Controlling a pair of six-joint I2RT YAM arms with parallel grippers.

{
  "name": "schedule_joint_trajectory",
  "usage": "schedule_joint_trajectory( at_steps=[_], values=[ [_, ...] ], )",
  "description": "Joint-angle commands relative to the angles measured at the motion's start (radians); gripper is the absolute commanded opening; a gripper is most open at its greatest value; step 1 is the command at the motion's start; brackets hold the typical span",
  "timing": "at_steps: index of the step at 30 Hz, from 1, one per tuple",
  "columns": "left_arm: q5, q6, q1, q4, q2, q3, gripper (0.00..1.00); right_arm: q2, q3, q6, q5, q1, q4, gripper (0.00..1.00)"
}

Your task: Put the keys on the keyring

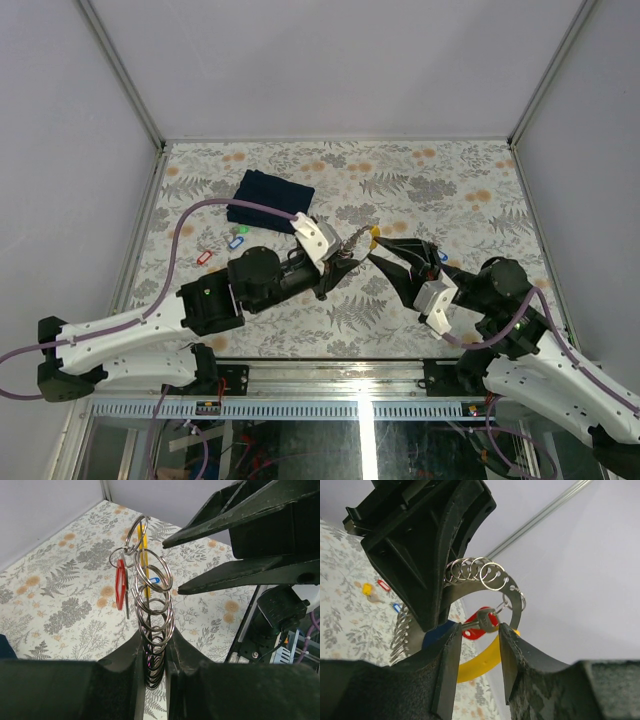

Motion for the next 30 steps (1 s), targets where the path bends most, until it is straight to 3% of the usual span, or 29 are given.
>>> schedule_joint_trajectory(
  at_steps=[1,10,30],
  values=[
    [-0.042,-0.076,-0.006,0.029,0.02,0.048,0.0,0.015,0.048,-0.114,-0.002,0.003,0.075,0.43],
    [-0.089,-0.186,-0.005,0.061,0.034,0.044,0.0,0.045,0.044,-0.192,0.013,0.003,0.115,0.45],
    [-0.075,-0.182,-0.006,0.075,0.062,0.045,0.0,0.083,0.031,-0.237,-0.054,0.002,0.18,0.41]
  ],
)
